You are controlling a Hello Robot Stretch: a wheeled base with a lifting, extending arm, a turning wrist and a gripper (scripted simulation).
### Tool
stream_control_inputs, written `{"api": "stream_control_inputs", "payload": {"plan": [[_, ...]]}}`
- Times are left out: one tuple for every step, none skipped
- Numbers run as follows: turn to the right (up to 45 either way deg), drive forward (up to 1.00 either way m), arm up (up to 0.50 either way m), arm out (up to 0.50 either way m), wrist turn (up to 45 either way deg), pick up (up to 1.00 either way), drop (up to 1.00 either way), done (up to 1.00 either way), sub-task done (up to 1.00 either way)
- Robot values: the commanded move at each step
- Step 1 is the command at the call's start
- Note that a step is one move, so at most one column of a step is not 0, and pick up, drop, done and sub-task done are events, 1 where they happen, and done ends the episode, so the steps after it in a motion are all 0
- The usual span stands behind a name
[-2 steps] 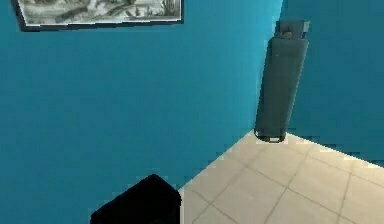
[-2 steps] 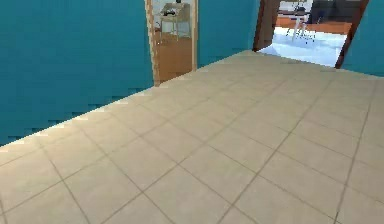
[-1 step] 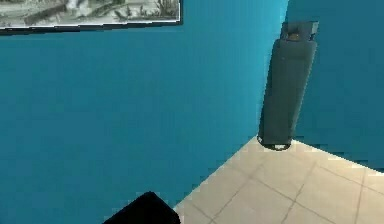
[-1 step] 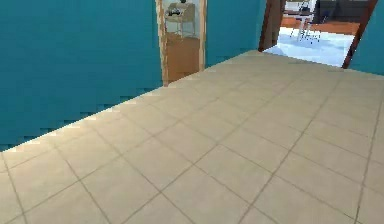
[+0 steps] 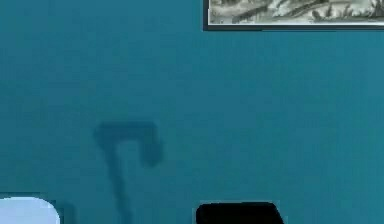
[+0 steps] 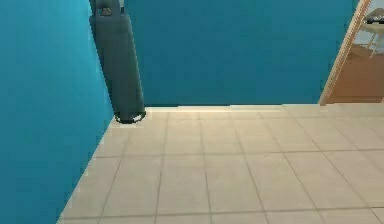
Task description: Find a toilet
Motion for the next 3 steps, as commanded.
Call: {"api": "stream_control_inputs", "payload": {"plan": [[-45.0, 0.00, 0.00, 0.00, 0.0, 0.00, 0.00, 0.00, 0.00], [-18.0, 0.00, 0.00, 0.00, 0.0, 0.00, 0.00, 0.00, 0.00], [0.0, 0.00, 0.00, 0.00, 0.0, 0.00, 0.00, 1.00, 0.00]]}}
